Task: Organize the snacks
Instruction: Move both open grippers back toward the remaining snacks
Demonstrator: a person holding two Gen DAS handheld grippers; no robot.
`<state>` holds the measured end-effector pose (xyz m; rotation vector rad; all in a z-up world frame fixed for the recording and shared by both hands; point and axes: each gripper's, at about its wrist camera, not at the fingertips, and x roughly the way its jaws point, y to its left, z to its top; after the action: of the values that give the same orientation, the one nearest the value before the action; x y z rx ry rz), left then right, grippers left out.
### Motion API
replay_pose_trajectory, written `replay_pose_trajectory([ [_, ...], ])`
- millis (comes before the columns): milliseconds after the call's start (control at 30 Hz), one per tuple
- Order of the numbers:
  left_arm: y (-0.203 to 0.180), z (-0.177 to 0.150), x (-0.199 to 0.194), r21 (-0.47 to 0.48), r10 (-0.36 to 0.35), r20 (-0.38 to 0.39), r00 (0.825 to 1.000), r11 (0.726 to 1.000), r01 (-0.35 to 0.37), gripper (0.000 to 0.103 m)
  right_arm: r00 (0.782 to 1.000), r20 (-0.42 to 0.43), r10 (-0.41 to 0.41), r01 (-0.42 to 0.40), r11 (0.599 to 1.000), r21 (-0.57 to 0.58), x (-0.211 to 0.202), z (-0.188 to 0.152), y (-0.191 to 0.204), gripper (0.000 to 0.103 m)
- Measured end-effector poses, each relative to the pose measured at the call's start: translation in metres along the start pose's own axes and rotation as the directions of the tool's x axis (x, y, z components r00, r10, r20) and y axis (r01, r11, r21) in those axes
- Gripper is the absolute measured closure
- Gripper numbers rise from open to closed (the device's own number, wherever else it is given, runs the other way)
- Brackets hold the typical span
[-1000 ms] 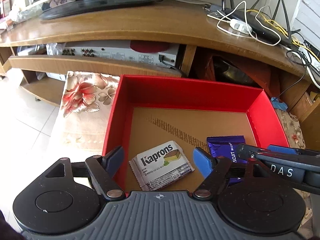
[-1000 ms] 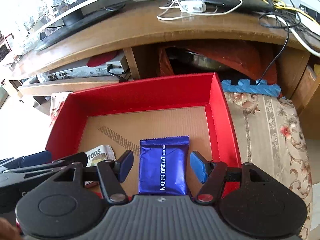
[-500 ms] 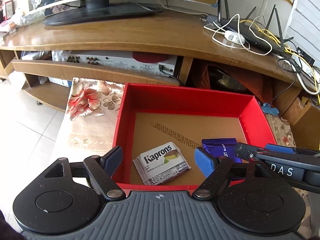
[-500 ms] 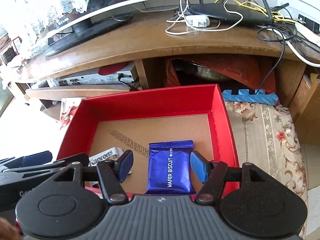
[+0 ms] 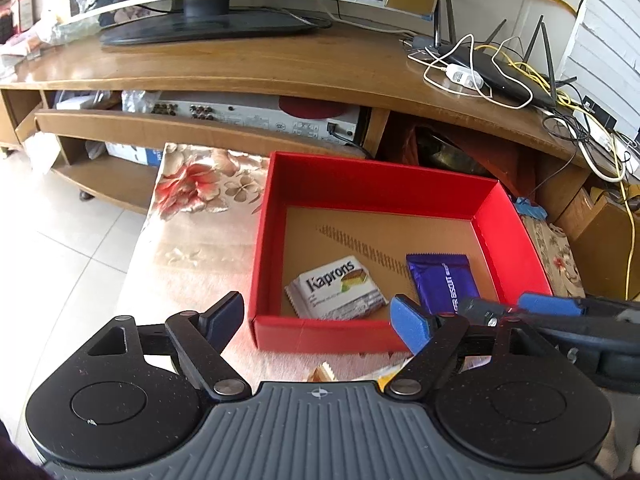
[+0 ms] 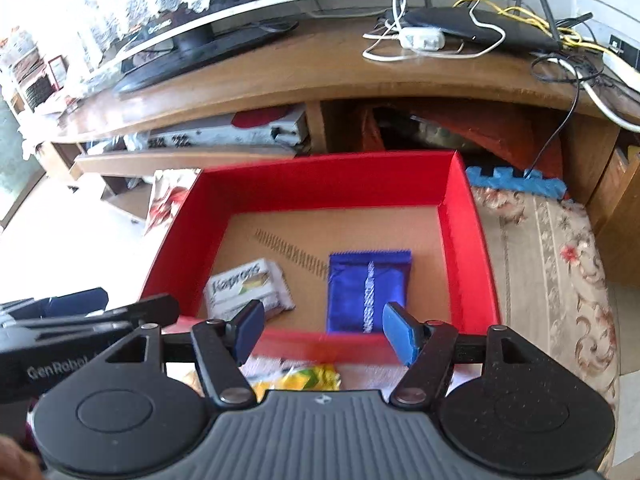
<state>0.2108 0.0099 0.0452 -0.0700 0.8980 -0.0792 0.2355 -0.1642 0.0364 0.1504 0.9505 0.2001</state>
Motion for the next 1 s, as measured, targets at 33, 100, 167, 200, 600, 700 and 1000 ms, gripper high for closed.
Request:
replay_pose_trajectory([
  [33,0.001,-0.003,-0.002,0.002,0.0,0.0,1.0,1.0,0.0,0.018,1.0,-0.004,0.004,-0.004,1.0,-0.003,-0.001,-0.003,0.002,0.038],
  [100,0.004,-0.008,-0.006,0.005,-0.004,-0.005,1.0,1.0,0.004,0.018,1.0,-0.01,0.01,-0.01,1.0,-0.011,-0.004,-0.009,0.004,0.038],
  [167,0.007,-0.014,-0.01,0.003,-0.01,-0.01,1.0,1.0,0.01,0.017,1.0,-0.016,0.015,-0.015,1.0,-0.018,-0.006,-0.015,0.007,0.037],
  [200,0.009,-0.017,-0.012,0.0,-0.013,-0.013,1.0,1.0,0.013,0.017,1.0,-0.018,0.018,-0.018,1.0,-0.02,-0.008,-0.018,0.009,0.036],
  [600,0.039,-0.064,-0.027,-0.008,-0.001,-0.083,0.997,1.0,0.0,0.016,0.989,-0.137,0.062,-0.069,0.996,-0.048,-0.001,-0.058,0.021,0.033],
  [700,0.049,-0.073,-0.029,-0.034,-0.003,-0.099,0.995,0.999,0.0,0.015,0.984,-0.159,0.083,-0.091,0.995,-0.043,0.006,-0.061,0.025,0.033],
  [1000,0.07,-0.089,-0.036,-0.073,-0.002,-0.129,0.992,0.997,-0.008,0.013,0.973,-0.215,0.086,-0.106,0.991,-0.086,0.027,-0.073,0.041,0.018],
])
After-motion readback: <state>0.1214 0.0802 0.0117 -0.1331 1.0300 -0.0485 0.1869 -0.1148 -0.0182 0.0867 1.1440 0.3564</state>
